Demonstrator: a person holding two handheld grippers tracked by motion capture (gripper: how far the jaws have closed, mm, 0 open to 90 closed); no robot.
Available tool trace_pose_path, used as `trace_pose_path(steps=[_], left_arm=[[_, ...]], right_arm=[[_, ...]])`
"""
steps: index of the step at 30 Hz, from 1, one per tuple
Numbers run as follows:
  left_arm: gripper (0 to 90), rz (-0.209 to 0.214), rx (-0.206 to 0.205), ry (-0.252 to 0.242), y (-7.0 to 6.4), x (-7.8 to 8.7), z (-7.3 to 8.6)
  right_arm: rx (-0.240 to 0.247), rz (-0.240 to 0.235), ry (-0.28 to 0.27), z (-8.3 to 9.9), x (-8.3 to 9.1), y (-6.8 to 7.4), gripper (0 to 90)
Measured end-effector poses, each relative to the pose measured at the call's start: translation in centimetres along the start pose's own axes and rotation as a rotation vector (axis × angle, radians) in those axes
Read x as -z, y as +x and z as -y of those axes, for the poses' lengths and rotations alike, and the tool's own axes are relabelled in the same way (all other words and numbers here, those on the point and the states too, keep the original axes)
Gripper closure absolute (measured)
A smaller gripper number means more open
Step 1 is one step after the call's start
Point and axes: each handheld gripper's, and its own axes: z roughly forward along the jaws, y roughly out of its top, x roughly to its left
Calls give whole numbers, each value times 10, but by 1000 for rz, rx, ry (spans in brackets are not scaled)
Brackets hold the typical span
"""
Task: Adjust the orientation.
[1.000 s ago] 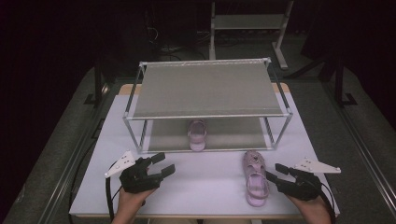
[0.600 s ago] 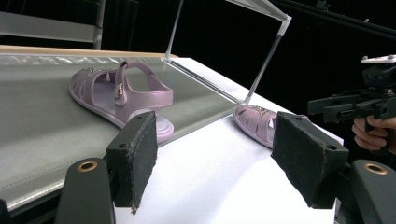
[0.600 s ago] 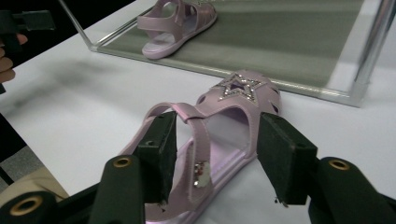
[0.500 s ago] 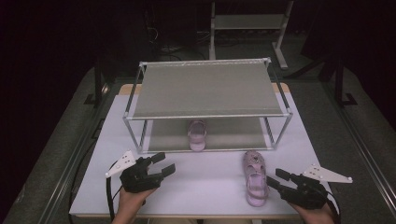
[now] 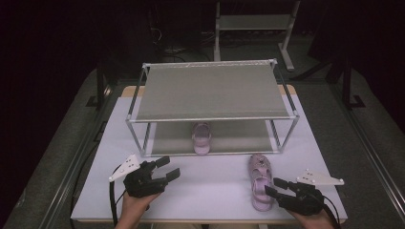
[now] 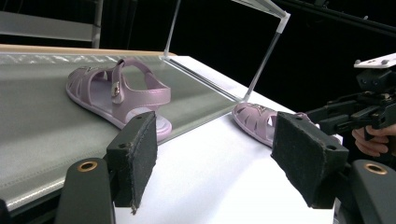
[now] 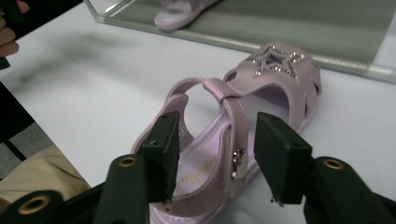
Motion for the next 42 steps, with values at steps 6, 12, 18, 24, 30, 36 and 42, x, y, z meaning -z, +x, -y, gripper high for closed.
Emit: trace_pose_path(steps=[6,12,18,24,30,36,42], left_arm=[[309,5,-5,15,1,-2,1],[309,0,-9,7,1,-1,0],[309,4,-15,12,-1,-2,1],[309,8,-16,10,-1,-2,0],[308,11,-21,13,1,-2,0],[302,7,-22,12,2,-1,0],[299,5,-24,7,3,1,-1]], right_arm=[[-14,23,28,1,-5,-1,526],[-12,36,61,2,-8,-1,587],[-41,36,55,4,-8,-2,659],[-59,71,59,3,-8,-2,721],[-82,108,53,2,-7,-2,760],[-99,116,41,1,-5,-4,775],[-132,68,20,0,1,-4,789]])
